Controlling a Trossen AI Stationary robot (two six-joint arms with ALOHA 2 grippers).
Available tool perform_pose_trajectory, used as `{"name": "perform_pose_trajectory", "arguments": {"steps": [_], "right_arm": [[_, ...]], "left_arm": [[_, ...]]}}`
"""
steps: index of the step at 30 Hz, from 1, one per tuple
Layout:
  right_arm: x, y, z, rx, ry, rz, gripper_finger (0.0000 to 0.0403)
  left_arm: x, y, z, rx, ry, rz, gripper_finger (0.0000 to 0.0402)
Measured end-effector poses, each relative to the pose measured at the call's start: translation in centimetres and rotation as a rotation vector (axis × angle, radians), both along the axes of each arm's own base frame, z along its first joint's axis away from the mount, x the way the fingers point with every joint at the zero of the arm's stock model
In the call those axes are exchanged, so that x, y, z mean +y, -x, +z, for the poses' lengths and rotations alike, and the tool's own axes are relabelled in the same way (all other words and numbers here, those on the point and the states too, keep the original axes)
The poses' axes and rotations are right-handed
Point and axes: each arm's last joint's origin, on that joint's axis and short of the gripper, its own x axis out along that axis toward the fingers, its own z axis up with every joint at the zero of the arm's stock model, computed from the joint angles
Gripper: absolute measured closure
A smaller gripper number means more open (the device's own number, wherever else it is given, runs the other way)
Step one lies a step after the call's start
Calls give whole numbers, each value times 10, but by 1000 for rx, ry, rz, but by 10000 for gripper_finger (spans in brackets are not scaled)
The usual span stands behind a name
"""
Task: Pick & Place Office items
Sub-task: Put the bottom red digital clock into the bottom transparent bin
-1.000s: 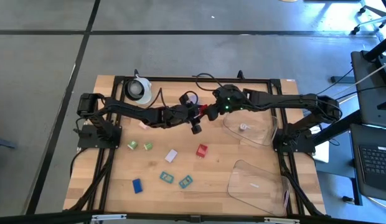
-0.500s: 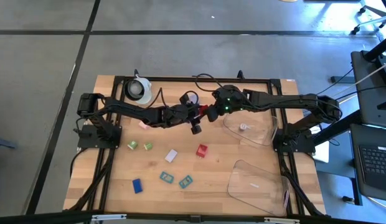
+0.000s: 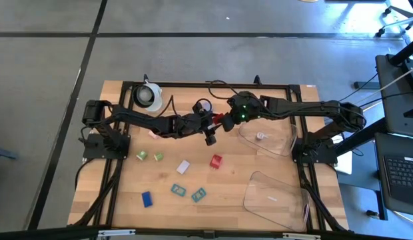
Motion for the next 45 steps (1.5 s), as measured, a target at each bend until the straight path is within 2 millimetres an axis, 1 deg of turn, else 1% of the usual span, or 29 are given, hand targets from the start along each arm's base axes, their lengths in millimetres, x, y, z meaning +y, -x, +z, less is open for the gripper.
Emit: {"name": "perform_pose_trajectory", "arguments": {"steps": [5, 8, 13, 17, 21, 24, 28, 30, 36, 40, 45], "right_arm": [[-4, 8, -2, 68, 17, 3, 336], [-3, 19, 3, 105, 20, 10, 333], [6, 43, 22, 120, 29, 35, 326], [20, 63, 47, 35, 31, 66, 333], [41, 85, 74, -97, 30, 86, 331], [56, 103, 89, -175, 23, 76, 329], [76, 122, 103, -261, -3, 65, 330], [87, 127, 108, -304, -23, 71, 331], [122, 129, 116, -401, -96, 142, 331], [145, 132, 115, -409, -122, 226, 330], [173, 138, 109, -369, -144, 358, 330]], "left_arm": [[0, 1, 1, -31, 54, 31, 162], [0, 2, 4, -53, 72, 55, 158], [0, 3, 5, -71, 110, 74, 160], [0, 3, 5, -80, 131, 82, 158], [0, 4, 3, -63, 131, 84, 159], [0, 4, 3, -60, 131, 84, 160], [0, 4, 3, -56, 133, 79, 160], [0, 4, 2, -49, 134, 80, 161], [0, 6, -3, 7, 134, 81, 162], [0, 8, -6, 37, 148, 79, 162], [-2, 7, -7, 32, 225, 26, 162]]}}
